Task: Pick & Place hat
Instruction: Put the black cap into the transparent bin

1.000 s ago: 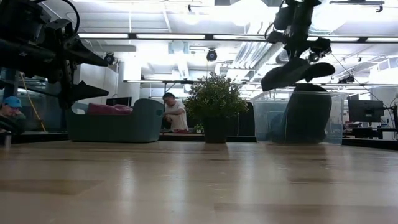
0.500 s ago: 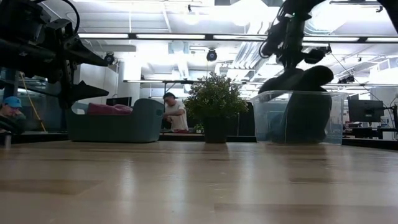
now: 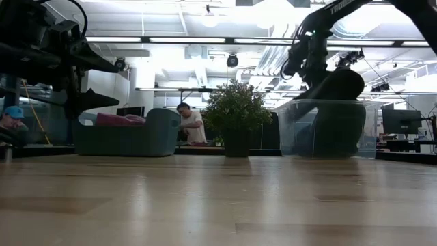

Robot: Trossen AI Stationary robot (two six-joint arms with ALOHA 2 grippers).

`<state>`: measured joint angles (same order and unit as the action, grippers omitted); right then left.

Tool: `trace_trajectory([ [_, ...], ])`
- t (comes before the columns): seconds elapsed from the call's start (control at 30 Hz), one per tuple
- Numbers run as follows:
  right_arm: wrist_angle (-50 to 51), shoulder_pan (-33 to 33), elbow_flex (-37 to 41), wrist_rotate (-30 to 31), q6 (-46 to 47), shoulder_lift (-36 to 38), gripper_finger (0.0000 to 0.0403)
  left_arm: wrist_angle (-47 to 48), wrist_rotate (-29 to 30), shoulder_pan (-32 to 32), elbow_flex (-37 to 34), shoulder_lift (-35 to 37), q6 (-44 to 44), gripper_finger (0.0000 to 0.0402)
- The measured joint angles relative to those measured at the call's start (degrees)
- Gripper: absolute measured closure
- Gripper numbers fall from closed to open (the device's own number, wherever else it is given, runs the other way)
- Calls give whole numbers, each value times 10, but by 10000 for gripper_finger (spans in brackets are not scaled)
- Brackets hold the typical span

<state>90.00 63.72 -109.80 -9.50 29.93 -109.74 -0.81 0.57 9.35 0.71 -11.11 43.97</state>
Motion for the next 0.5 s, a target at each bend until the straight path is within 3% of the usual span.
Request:
trace_trajectory([
  [0.5, 1, 0, 0, 8, -24, -63, 402, 0, 0, 0, 0, 0, 0, 64],
])
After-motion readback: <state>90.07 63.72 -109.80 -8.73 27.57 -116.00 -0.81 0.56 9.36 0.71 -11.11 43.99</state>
